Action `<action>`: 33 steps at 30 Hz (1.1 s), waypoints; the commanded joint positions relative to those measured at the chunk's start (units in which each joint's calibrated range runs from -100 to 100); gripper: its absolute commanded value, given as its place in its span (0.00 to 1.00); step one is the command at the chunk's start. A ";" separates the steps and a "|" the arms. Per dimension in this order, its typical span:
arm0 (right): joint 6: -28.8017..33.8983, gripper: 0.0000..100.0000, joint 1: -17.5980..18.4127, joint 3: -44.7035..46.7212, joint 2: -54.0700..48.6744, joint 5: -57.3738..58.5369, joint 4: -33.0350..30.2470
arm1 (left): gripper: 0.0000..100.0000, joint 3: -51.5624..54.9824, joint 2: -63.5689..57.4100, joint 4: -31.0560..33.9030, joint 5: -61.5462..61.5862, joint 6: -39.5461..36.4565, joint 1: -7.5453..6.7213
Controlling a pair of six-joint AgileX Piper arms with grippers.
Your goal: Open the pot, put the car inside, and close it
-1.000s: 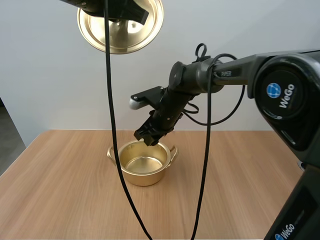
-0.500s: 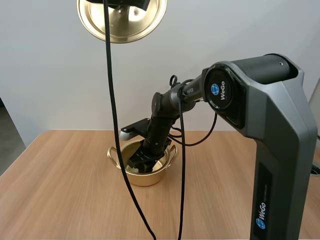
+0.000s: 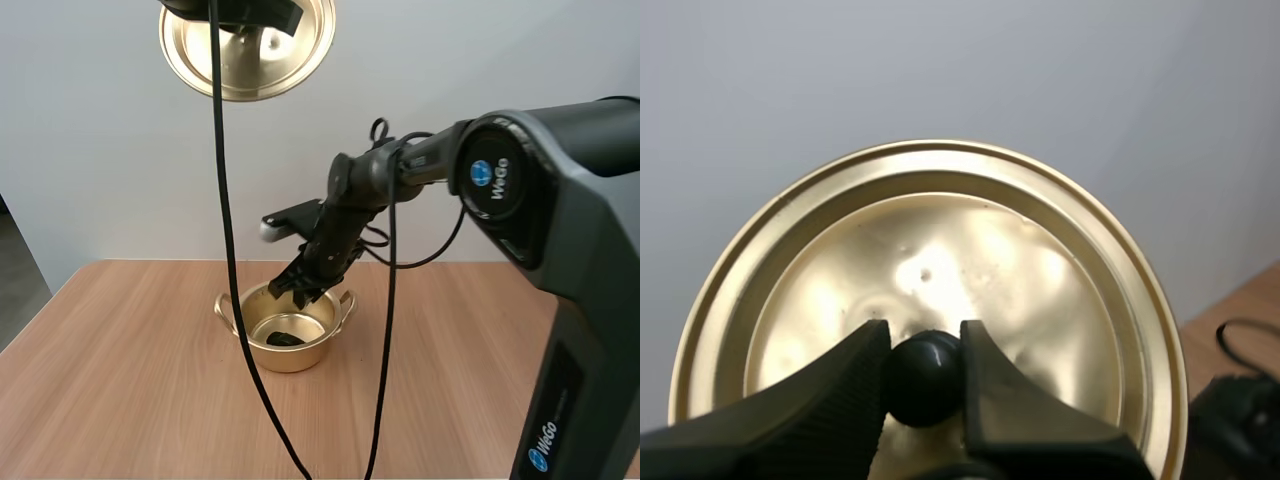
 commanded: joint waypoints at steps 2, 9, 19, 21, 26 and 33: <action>0.63 0.00 -8.07 -0.06 -7.65 -0.58 -0.76 | 0.00 0.12 1.11 -0.05 4.01 -0.89 0.01; -0.98 0.00 -18.94 0.09 -15.84 0.98 0.35 | 0.00 3.60 3.93 -0.18 9.04 -0.80 -0.10; -1.82 0.00 -19.15 1.41 -20.19 1.36 5.10 | 0.00 24.33 8.72 -2.18 -3.15 2.53 -0.19; -1.82 0.00 -19.15 1.41 -20.19 1.36 5.38 | 0.00 27.81 9.89 -2.84 -6.33 3.18 -0.19; -2.25 0.00 -19.15 1.41 -20.19 1.14 7.51 | 0.00 34.87 13.44 -5.73 -11.76 6.12 -0.19; -2.93 0.00 -18.72 1.41 -20.19 1.14 7.77 | 0.00 36.80 18.98 -7.44 -15.50 7.23 -0.19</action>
